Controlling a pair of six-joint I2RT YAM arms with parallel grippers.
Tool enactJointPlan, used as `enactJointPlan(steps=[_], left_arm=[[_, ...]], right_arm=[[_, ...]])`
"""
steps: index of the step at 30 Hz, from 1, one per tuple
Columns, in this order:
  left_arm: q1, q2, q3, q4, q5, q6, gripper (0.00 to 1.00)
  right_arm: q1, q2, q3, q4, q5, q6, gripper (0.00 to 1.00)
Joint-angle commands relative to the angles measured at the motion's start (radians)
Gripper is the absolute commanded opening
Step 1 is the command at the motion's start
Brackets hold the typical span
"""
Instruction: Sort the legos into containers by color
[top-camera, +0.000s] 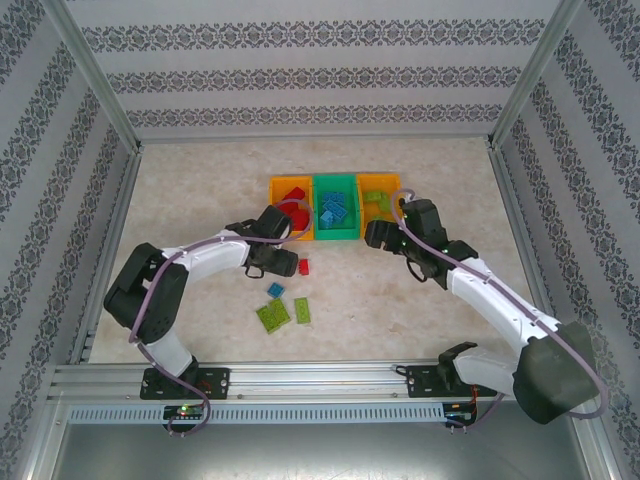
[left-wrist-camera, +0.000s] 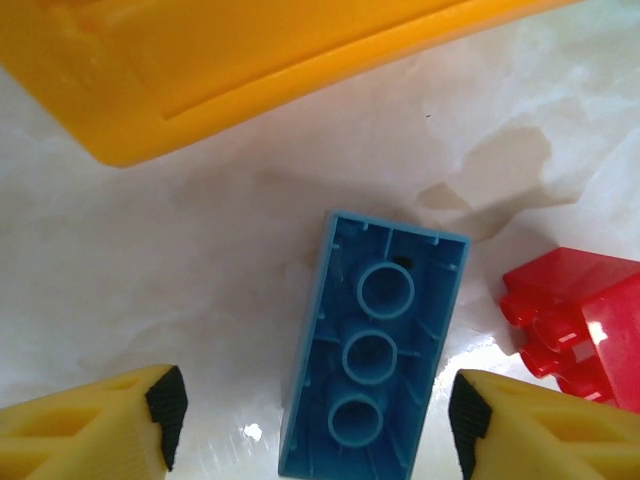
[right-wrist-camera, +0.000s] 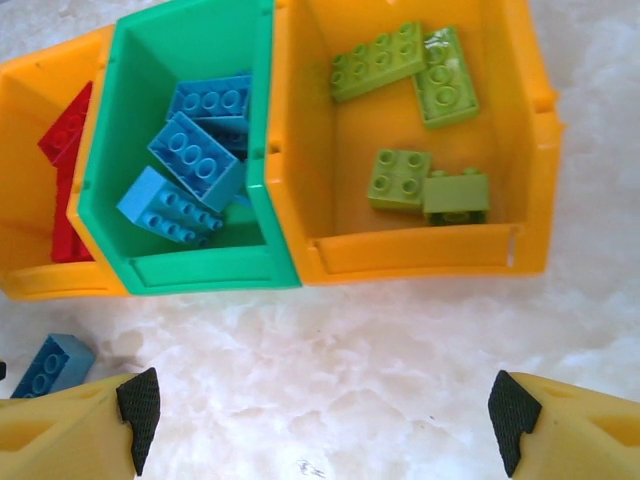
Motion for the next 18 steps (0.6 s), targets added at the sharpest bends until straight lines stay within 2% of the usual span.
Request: enactJointPlan(steps=[1,4,14,18], left_arm=[[-0.013,0.025,0.026,0.021,-0.011,0.026,0.69],[-0.013,0.046,0.034,0.02,-0.017,0.027,0.64],[-0.013,0.034,0.034,0.026,0.011,0.012,0.29],[-0.012,-0.01,0.04,-0.011,0.016,-0.006,0.21]], right_arm=[[-0.023,-0.04,-0.033,-0.031,0.026,-0.003,0.89],[-0.045,-0.068,-0.059,-0.04,0.03,0.001,0.89],[-0.098,-0.117,-0.103,-0.06,0.021,-0.008,0.9],[-0.111,-0.123,-0.112,-0.06,0.017,-0.011,0.9]])
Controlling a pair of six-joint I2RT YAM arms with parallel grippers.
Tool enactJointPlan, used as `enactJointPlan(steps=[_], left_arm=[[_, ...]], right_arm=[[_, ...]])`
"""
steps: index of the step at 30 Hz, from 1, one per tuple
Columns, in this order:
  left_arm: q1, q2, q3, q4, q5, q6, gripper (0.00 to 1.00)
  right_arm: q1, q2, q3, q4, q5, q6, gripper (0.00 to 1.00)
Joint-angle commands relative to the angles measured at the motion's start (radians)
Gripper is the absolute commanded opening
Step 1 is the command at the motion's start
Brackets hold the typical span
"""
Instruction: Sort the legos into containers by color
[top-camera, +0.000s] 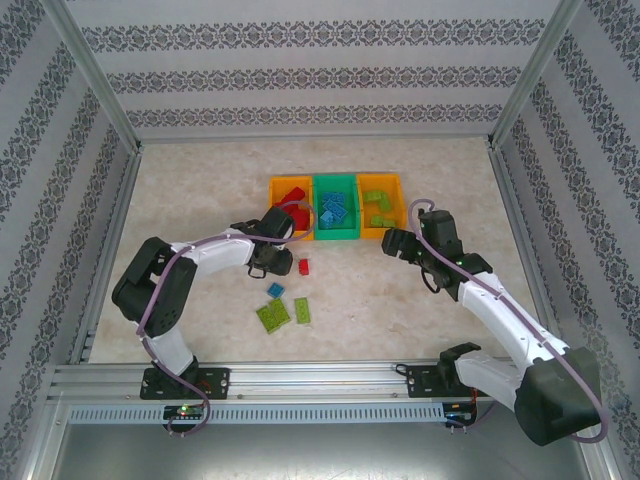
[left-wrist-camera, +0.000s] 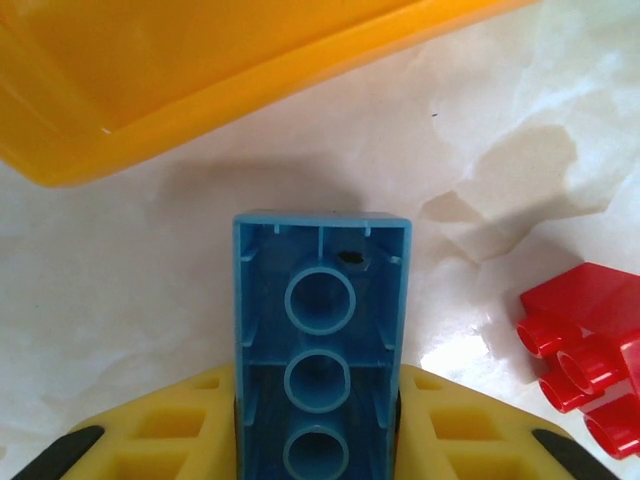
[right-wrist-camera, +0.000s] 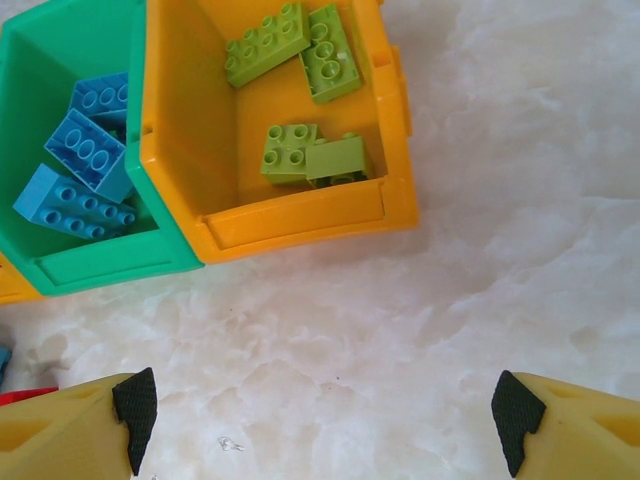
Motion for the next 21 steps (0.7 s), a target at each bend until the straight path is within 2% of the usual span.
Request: enactJointPlan(steps=[1,7,12,15,21], left_arm=[[-0.013,-0.066,0.029,-0.033,0.012,-0.022,0.2],[-0.028,-0.166,0.089,-0.095,0.014,-0.078,0.19],[-0.042,-0.154,0.227,-0.095,0.039,-0.108,0.19],[-0.042,-0.074,0.347,-0.073,0.065,-0.123,0.19],[-0.042,0.206,0.695,-0.13,0.132,-0.127,0.19]], right_arm=[[-0.012,-0.017,-0.017,-0.013,0.006,-0.012,0.9],[-0.019,-0.006,-0.028,0.003,-0.009,-0.006,0.9],[-0.001,0.008,-0.054,0.066,-0.046,0.017,0.89],[0.055,0.019,-0.066,0.096,-0.023,0.021,0.89],[0.17,0.049,-0.075,0.104,0.074,0.042,0.88]])
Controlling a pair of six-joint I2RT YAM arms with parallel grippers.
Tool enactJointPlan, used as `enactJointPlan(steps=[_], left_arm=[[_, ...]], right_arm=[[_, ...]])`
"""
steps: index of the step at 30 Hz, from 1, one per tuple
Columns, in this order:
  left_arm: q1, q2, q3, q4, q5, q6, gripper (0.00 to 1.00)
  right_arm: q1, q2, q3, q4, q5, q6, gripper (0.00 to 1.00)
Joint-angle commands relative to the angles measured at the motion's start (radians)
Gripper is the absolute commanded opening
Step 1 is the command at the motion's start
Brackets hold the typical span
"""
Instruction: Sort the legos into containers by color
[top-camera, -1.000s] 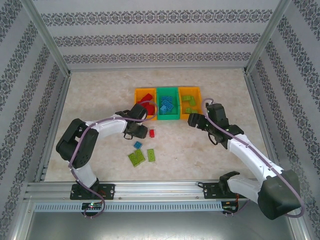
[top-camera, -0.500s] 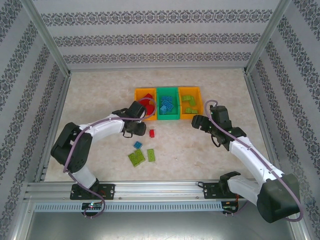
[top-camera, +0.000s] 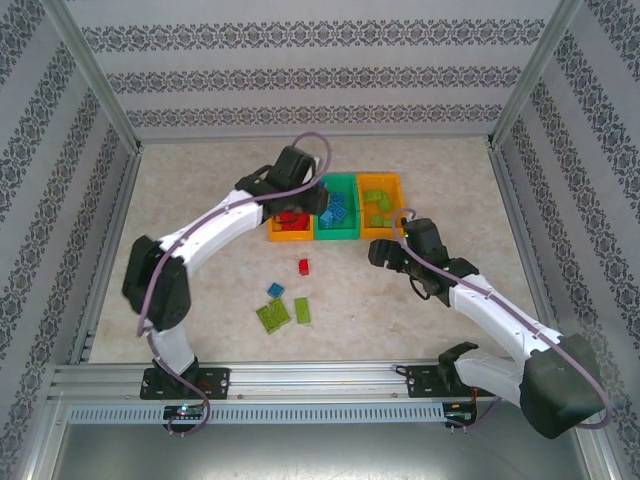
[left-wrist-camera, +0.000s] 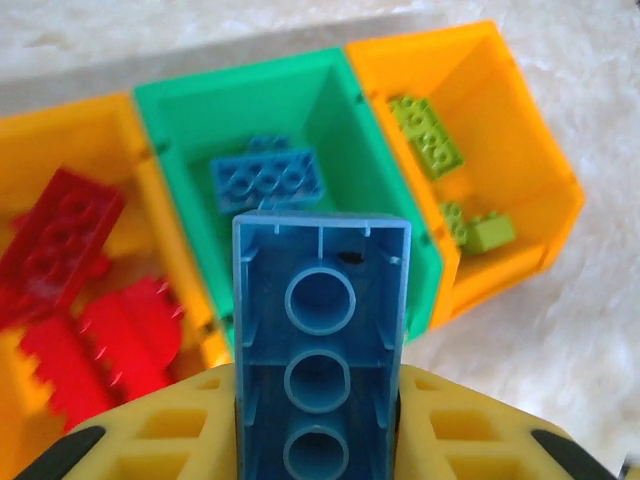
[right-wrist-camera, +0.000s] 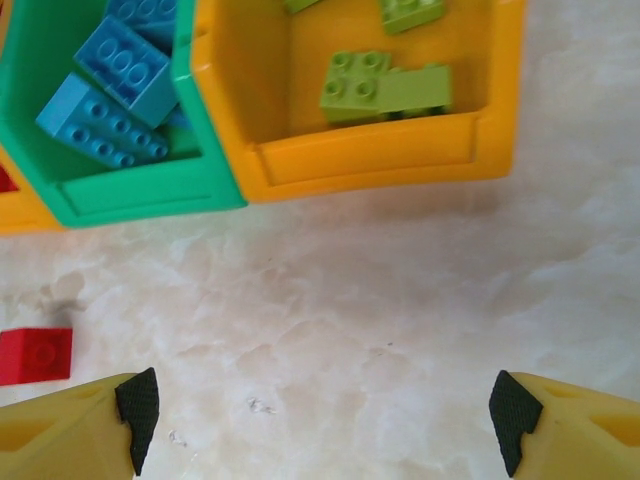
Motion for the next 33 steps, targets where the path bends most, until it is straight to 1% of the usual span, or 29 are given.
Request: enactJointPlan(steps=[1,6,8,10,11,15,18,21,23,25,26,28,33], left_arm=[[-0.008,0.133,0.143,-0.065,0.047,-0.027,0.19],[0.015,0.288,0.341,-0.138,0.044,-0.064,0.2],[0.021,0.327,0.386,-0.151,0.044,-0.077,0.21],[0.022,0.353,0.416,-0.156,0.042,-0.079,0.25],[0.022,0.361,0.426,-0.156,0.043,-0.08,0.28],[0.024,0.382,0.447,-0.158,0.041,-0.088,0.45],[0.023,0.365,0.436,-0.158,0.04,-0.097,0.64],[0.023,0.316,0.394,-0.137,0.047,-0.106,0.8],[0.023,0.274,0.36,-0.122,0.045,-0.11,0.86],[0.024,0.22,0.319,-0.112,0.025,-0.113,0.96],[0.023,0.185,0.286,-0.104,0.008,-0.114,1.0],[0.028,0.108,0.204,-0.084,-0.023,-0.119,0.99],[0.084,-0.144,-0.129,0.012,-0.061,-0.153,0.99]], right_arm=[[0.04,0.015,-0.03,0.043,0.051,0.035,0.86],[0.075,0.039,-0.024,0.054,0.051,0.037,0.77],[0.088,0.048,-0.012,0.053,0.056,0.029,0.74],[0.095,0.057,-0.002,0.045,0.06,0.024,0.73],[0.095,0.061,0.002,0.043,0.059,0.023,0.73],[0.108,0.077,0.008,0.043,0.052,0.032,0.72],[0.13,0.091,0.021,0.038,0.06,0.031,0.73],[0.167,0.113,0.04,0.038,0.078,0.03,0.73],[0.196,0.134,0.062,0.038,0.094,0.029,0.73],[0.234,0.162,0.086,0.044,0.118,0.038,0.73],[0.259,0.179,0.101,0.053,0.129,0.046,0.72],[0.304,0.223,0.134,0.063,0.142,0.066,0.72],[0.417,0.409,0.293,0.041,0.189,0.098,0.73]])
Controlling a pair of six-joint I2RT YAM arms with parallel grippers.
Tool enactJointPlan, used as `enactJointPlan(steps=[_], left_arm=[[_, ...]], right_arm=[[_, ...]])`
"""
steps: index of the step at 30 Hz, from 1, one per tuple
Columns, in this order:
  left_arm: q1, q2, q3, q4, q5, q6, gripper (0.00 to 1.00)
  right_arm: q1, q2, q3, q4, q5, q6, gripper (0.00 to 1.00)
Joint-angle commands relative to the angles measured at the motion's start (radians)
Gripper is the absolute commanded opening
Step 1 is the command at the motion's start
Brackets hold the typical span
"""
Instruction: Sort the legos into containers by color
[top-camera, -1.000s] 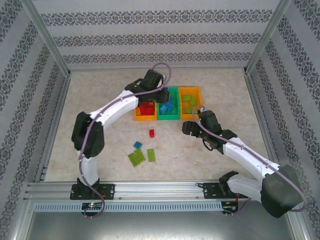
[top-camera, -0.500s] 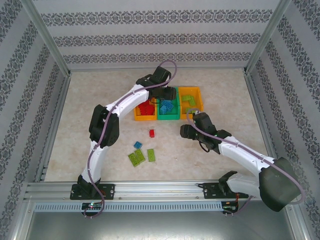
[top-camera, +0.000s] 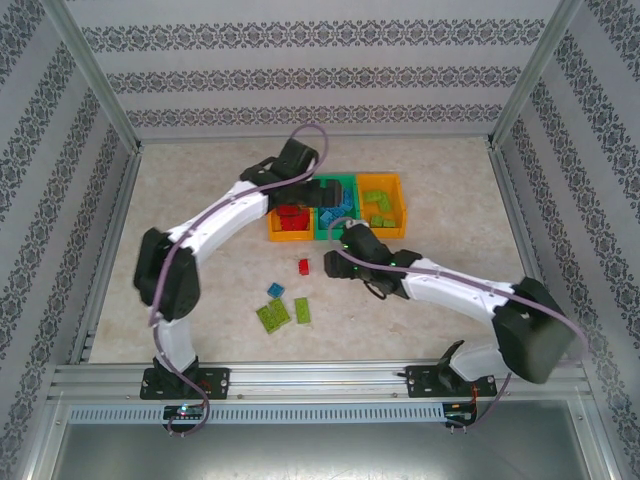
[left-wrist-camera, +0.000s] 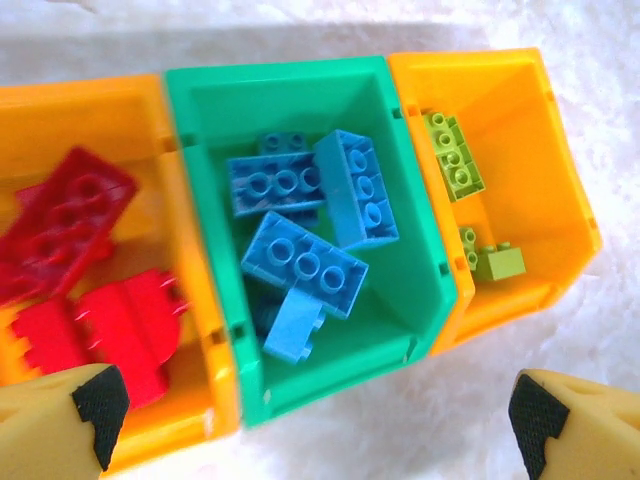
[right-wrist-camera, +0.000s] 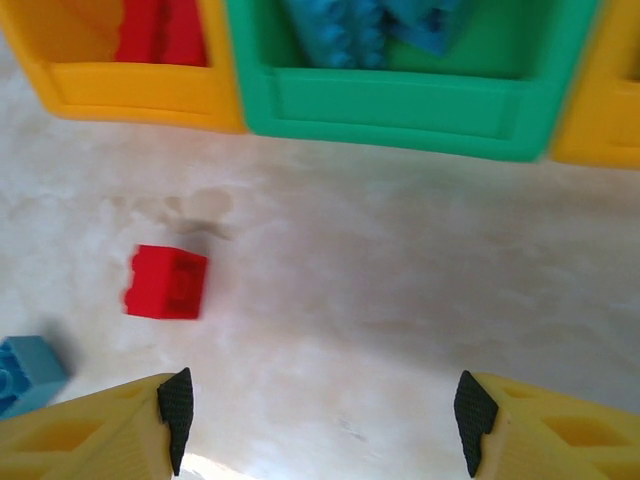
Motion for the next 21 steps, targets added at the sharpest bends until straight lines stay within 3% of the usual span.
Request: enactJointPlan(steps=[1,10,16,21], left_arm=[[0.066,-0.158,-0.184,0.082,-0.059,-0.044,0.99],[0.197,-0.469,-0.554,0.073,-0.124,-0.048,0.99],[0.215,-0.532,-0.648,0.068,-0.124,-0.051,0.99],[0.217,-0.554,-0.692,0.071,-0.119,-0.039,0.99]], right_arm=[[0.062,0.114,0.123,-0.026,0.07,0.031,0.74],[0.105,0.367,0.331,-0.099,0.041,0.044,0.72],[0.118,0.473,0.429,-0.168,0.013,0.026,0.69],[0.119,0.544,0.49,-0.215,0.011,0.015,0.56]])
